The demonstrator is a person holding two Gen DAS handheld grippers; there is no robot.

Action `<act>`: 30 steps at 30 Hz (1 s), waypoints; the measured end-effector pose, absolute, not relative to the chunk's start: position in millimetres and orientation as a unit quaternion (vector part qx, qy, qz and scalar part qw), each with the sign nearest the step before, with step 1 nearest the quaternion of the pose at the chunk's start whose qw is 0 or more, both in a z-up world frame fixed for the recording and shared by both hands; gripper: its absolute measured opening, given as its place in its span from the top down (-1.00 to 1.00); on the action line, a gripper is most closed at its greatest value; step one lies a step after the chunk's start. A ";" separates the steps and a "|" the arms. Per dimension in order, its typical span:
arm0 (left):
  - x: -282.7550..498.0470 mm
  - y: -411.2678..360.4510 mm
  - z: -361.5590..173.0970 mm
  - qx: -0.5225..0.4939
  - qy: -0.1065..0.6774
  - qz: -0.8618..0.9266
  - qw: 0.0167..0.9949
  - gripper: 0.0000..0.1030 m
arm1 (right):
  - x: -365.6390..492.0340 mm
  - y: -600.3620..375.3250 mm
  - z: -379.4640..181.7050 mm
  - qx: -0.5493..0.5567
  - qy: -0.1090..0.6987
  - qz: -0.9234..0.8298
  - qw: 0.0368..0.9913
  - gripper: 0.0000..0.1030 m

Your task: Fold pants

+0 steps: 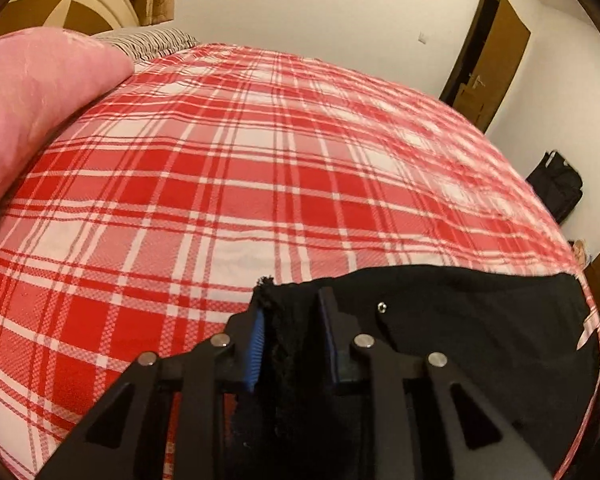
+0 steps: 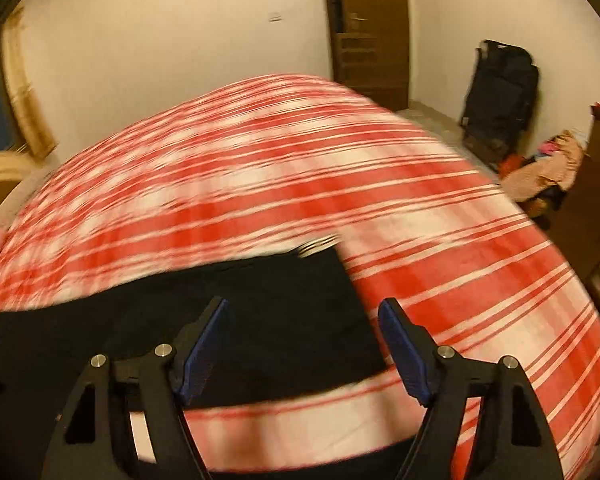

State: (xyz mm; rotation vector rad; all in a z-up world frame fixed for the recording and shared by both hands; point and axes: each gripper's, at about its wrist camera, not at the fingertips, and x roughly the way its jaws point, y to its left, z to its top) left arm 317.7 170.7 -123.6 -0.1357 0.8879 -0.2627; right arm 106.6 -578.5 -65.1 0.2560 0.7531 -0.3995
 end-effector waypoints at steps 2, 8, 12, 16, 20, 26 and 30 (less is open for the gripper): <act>323.5 172.4 -131.7 -0.067 0.442 -0.118 0.887 0.46 | 114.1 -603.3 -66.9 0.141 0.366 -0.201 0.898 -0.50; 323.1 172.4 -139.7 -0.071 0.448 -0.102 0.885 0.23 | 147.4 -643.0 -82.8 0.174 0.386 -0.181 0.887 -0.51; 324.0 168.9 -140.0 -0.056 0.454 -0.097 0.884 0.21 | 181.9 -647.0 -97.3 0.170 0.411 -0.144 0.884 -0.50; 325.3 166.1 -141.0 -0.037 0.458 -0.108 0.882 0.26 | 207.1 -641.9 -115.3 0.152 0.451 -0.116 0.872 -0.50; 328.5 170.0 -140.5 -0.053 0.465 -0.123 0.875 0.42 | 213.1 -631.8 -125.2 0.120 0.464 -0.112 0.870 0.24; 320.1 164.2 -122.5 -0.040 0.434 -0.125 0.892 0.58 | 195.2 -640.2 -109.3 0.148 0.437 -0.100 0.882 0.89; 305.4 170.6 -97.1 -0.057 0.402 -0.143 0.903 0.59 | 175.6 -631.4 -79.5 0.144 0.398 -0.094 0.901 0.90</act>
